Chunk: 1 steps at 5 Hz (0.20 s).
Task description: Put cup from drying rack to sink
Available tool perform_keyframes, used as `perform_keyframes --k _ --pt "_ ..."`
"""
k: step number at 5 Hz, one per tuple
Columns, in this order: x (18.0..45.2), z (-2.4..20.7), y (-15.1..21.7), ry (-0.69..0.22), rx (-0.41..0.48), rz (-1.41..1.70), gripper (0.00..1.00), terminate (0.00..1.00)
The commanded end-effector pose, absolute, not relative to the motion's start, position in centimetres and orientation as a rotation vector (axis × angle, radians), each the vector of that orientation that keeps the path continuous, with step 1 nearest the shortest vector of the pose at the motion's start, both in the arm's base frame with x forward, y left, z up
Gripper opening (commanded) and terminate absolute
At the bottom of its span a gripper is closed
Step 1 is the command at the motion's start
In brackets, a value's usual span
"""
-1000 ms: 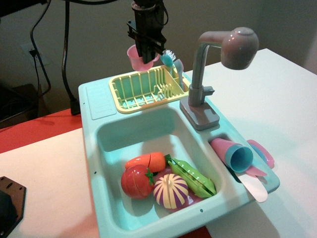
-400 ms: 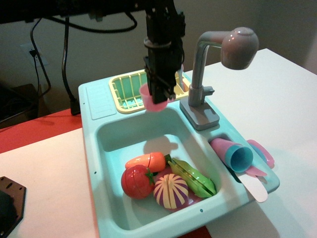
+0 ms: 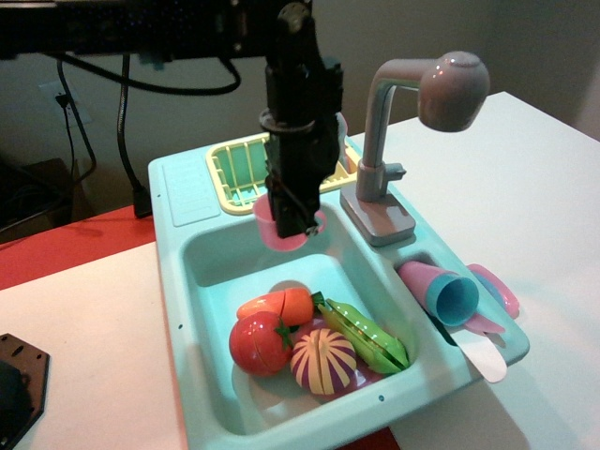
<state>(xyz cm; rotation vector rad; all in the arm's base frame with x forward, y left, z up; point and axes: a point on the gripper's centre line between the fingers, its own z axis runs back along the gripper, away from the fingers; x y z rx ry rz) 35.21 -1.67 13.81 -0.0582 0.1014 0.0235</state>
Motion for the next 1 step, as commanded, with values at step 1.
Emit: perform_keyframes --k 1 --pt "34.78 14.23 0.24 0.061 -0.040 0.097 0.00 1.00"
